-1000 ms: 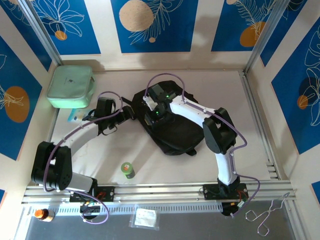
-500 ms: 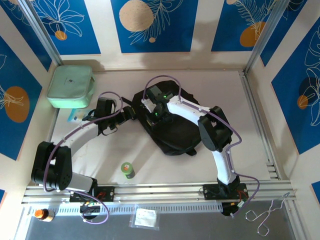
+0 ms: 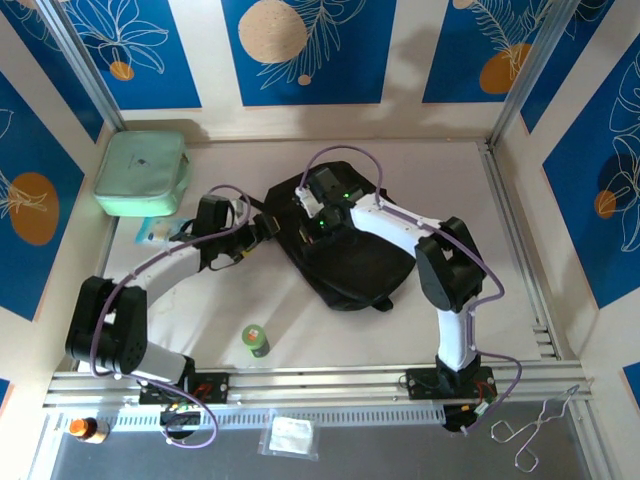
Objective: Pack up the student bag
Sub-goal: Zip the student bag at the top-center of the table.
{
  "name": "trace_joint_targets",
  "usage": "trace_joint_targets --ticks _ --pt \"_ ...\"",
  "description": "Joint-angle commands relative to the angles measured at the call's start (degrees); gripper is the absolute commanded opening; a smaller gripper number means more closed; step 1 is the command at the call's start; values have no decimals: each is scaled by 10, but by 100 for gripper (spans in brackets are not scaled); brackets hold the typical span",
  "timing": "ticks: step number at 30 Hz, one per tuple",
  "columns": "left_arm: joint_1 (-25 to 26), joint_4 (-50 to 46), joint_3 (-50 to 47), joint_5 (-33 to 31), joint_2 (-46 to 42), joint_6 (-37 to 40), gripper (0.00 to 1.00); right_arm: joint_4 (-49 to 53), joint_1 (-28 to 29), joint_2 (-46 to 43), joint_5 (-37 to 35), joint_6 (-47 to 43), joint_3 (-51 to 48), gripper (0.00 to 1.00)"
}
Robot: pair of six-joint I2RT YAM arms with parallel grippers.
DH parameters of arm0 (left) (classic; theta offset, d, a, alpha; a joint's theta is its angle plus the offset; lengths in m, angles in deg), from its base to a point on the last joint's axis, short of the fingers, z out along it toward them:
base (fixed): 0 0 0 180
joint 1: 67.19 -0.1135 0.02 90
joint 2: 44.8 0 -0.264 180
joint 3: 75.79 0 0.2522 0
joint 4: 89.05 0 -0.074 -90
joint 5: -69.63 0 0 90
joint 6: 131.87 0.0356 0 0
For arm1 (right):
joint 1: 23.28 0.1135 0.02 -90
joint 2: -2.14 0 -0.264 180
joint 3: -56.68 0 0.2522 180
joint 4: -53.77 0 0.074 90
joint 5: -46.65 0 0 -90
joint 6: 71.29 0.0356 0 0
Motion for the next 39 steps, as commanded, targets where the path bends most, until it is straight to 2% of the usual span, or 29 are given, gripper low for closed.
trace_joint_targets --ticks 1,5,11,24,30,35,39 --pt "22 43 -4 33 8 -27 90 -42 -6 -36 2 34 -25 0" --pt "44 97 -17 44 18 -65 85 -60 -17 -59 6 69 -53 0" --pt "60 161 -19 62 53 -109 72 -106 -35 -91 44 122 -103 0" --pt "91 123 37 58 93 -82 45 -110 -37 -113 65 137 -121 0" --pt "95 74 56 35 92 -56 43 -110 -36 -115 64 139 -124 0" --pt "96 71 74 46 120 -56 41 -111 -36 -117 64 140 -125 0" --pt "96 96 88 71 145 -63 35 -107 -36 -116 65 143 -124 0"
